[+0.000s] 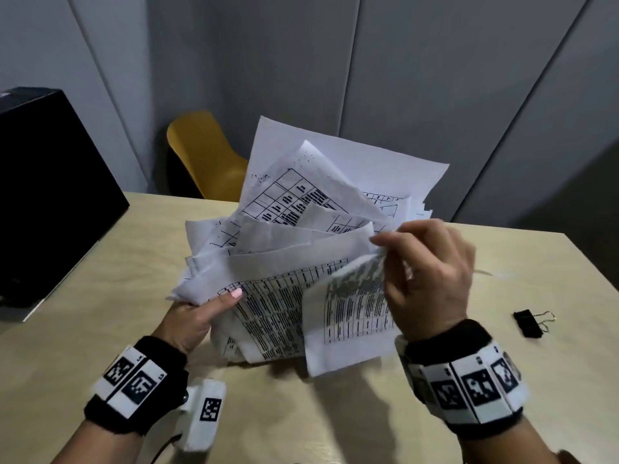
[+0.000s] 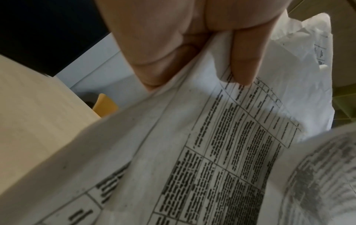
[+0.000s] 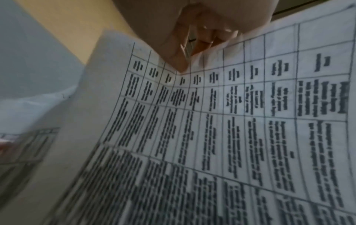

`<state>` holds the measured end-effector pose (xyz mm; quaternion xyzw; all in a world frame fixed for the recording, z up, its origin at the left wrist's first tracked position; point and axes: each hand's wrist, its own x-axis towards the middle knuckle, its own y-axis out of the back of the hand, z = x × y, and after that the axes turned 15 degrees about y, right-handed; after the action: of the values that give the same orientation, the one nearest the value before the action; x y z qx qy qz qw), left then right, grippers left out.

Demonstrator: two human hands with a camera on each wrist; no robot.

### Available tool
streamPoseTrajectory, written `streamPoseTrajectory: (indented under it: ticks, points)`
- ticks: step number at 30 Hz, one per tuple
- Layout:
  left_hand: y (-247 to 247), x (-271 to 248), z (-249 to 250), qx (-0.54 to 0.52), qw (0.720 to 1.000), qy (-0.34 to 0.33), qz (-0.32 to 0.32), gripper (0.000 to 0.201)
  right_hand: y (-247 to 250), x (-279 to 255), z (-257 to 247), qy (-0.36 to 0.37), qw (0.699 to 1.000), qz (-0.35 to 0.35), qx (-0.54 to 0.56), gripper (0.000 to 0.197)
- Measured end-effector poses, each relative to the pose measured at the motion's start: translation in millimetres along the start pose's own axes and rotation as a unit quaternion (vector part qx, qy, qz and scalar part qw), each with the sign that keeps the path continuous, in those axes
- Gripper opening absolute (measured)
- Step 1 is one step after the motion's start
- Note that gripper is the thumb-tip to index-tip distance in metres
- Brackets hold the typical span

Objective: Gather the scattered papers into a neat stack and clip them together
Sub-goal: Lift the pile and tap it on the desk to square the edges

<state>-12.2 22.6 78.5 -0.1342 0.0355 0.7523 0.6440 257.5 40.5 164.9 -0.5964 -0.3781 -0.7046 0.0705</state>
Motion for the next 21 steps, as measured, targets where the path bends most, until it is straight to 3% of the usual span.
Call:
streamPoseTrajectory:
  ticks: [3, 8, 12, 14, 18, 20, 21]
  points:
    - [-2.6, -5.7, 3.3, 0.004, 1.0, -0.022, -0.012, 0.081, -10.7, 0.8, -13.1, 0.03, 0.999, -0.034, -0.003, 0.015]
    - [-6.9, -12.3, 6.8, -0.014, 0.999, -0.037, -0.013, 0.088, -19.4, 5.3, -30.8, 0.067, 0.997, -0.029, 0.005, 0.014]
    - [-12.6, -19.7, 8.5, -0.029, 0.998, -0.054, -0.026, 0.062, -22.1, 12.4, -41.8, 0.084, 0.996, -0.03, 0.001, 0.011]
    - [-13.9, -20.1, 5.9, -0.051, 0.996, -0.05, -0.045, 0.059, -24.1, 13.3, -46.0, 0.088, 0.995, -0.037, -0.006, 0.012]
    - [-11.9, -10.4, -1.4, -0.014, 0.998, -0.06, -0.033, 0.038, -26.3, 10.3, -54.0, 0.104, 0.993, -0.058, 0.016, 0.012]
    - [-8.4, -6.6, -4.4, -0.028, 0.998, -0.06, -0.023, 0.041, -23.3, 4.1, -46.9, 0.085, 0.995, -0.041, 0.031, 0.013]
    - [-6.2, -5.2, -6.0, -0.03, 0.997, -0.062, -0.02, 0.045, -21.7, -1.1, -39.0, 0.061, 0.997, -0.014, 0.049, 0.025]
